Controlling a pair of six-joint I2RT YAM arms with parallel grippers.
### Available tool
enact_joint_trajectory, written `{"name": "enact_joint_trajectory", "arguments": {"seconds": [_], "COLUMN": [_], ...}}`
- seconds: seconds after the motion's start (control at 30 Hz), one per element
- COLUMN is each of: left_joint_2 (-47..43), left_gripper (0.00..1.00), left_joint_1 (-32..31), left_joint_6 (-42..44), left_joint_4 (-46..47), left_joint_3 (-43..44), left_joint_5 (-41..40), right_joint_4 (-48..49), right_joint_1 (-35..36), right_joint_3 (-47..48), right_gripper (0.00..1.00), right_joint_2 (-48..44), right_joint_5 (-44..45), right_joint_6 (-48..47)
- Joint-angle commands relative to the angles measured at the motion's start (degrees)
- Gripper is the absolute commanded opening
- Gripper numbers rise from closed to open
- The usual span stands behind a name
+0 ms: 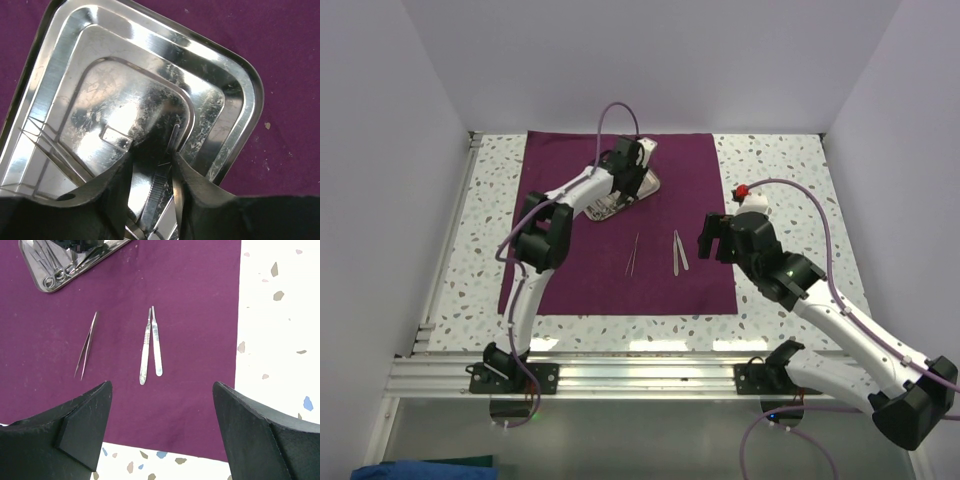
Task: Open and lay out the surgical kit
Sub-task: Pick up the medical item from the container.
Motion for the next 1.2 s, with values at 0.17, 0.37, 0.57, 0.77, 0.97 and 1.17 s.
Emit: {"name": "enact_joint_trajectory", "arguments": {"seconds": [0.17,0.37,0.57,0.77,0.97,1.17], "left_joint_2": [8.68,11.59,11.16,7.39,0.54,-6.58], "left_gripper": [0.31,0.15,0.01,0.0,0.0,0.0], "left_joint_1": [3.14,3.85,4.55,4.64,4.64,4.64], "left_joint_6": [-0.4,-0.92,-1.19,-1.54,-3.73,-6.1], "left_joint_4": [-8.59,-10.09,-10.26,-8.25,-4.91,-1.31], "left_joint_3": [5.5,8.5,9.55,9.73,9.73,8.24], "left_joint_5": [3.54,4.86,5.04,2.23,-0.06,-1.29], "right_joint_4": [1.36,1.28,1.45,1.71,1.71,1.71], "right_joint_1": [-0.12,-0.03,-0.12,-0.12,-0.03,-0.03], "right_joint_3": [-0.1,-0.1,-0.1,-0.19,-0.19,-0.28], "right_gripper": [0.85,0.85,0.85,0.86,0.85,0.85], "right_joint_2": [0.43,0.61,0.87,0.96,0.87,0.43], "right_joint_5": [-0.29,-0.12,-0.12,-0.12,0.15,0.24], "right_joint_6": [-0.39,-0.48,-0.48,-0.48,-0.48,-0.48]}}
